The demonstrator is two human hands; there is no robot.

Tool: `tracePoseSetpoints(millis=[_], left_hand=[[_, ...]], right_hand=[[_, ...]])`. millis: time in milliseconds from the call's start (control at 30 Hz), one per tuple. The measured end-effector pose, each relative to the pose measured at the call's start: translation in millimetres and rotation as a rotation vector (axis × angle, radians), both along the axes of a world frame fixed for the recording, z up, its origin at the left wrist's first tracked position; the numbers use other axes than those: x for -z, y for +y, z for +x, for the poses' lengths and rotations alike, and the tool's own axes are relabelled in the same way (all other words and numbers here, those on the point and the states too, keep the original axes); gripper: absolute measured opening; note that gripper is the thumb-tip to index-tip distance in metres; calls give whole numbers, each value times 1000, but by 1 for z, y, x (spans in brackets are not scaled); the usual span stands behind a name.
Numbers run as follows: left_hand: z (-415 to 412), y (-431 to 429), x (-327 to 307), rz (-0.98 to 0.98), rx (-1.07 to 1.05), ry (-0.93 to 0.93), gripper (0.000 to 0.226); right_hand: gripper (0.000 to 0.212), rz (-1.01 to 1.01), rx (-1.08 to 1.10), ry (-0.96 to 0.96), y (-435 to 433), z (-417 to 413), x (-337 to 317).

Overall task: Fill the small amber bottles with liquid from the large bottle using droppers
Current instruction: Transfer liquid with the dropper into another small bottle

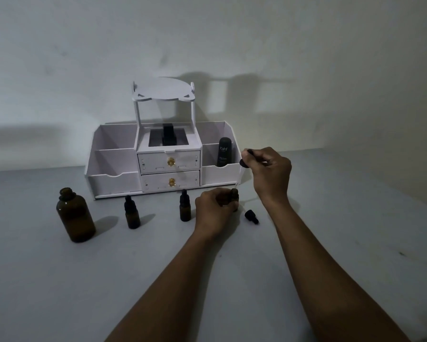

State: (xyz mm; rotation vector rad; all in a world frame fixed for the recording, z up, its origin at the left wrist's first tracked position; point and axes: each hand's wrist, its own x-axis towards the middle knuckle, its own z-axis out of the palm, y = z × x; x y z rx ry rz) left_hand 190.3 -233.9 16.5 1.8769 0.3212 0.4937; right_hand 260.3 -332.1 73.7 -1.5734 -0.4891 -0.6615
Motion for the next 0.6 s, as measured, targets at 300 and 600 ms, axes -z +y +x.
tracePoseSetpoints(millis=[300,600], left_hand=[[4,3,1,3,1,10,38],[1,2,2,21,-15,1,54]], right_hand=[[10,-39,8,2,4,3,1],[13,-23,8,-31,-3,-4,-2]])
